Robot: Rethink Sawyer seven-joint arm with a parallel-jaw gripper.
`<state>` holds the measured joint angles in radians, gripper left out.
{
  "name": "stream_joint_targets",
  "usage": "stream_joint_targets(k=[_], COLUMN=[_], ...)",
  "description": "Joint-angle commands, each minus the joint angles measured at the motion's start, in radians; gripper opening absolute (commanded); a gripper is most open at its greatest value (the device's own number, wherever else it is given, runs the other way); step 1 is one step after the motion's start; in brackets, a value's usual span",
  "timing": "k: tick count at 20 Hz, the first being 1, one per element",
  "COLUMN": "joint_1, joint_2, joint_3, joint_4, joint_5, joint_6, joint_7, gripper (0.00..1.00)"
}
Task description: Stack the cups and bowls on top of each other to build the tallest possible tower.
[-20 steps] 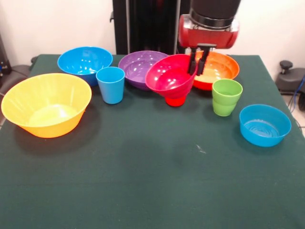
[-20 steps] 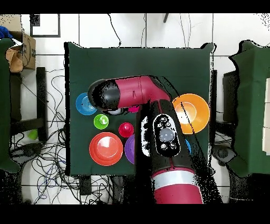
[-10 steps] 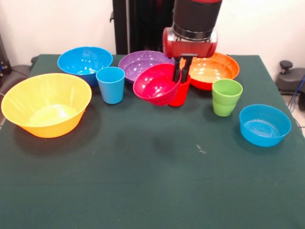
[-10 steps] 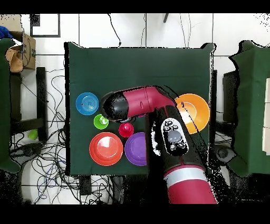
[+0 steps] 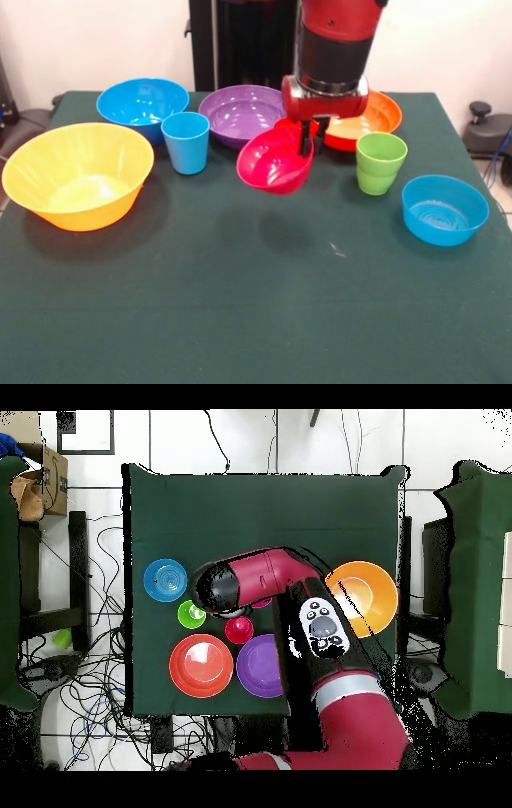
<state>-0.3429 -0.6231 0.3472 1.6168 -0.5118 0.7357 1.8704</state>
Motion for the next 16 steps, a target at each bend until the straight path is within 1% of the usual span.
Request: stream_joint_targets(k=[1,4,8,16], joint_1=[0.012,0.005,-0.002,-0.018], joint_2=[0.089,0.088,0.104,0.103], joint_3=[0.104,0.117,0.120,0.135], joint_4=[-0.089,-0.094,-0.121,-0.135], joint_5=[-0.111,-0.115,-0.154,-0.181], joint_6=[0.001,0.014,0.012,0.038], joint_7=[-0.248,-0.251,-0.263,-0.286], gripper=[0.00,0.00,0.00,0.00])
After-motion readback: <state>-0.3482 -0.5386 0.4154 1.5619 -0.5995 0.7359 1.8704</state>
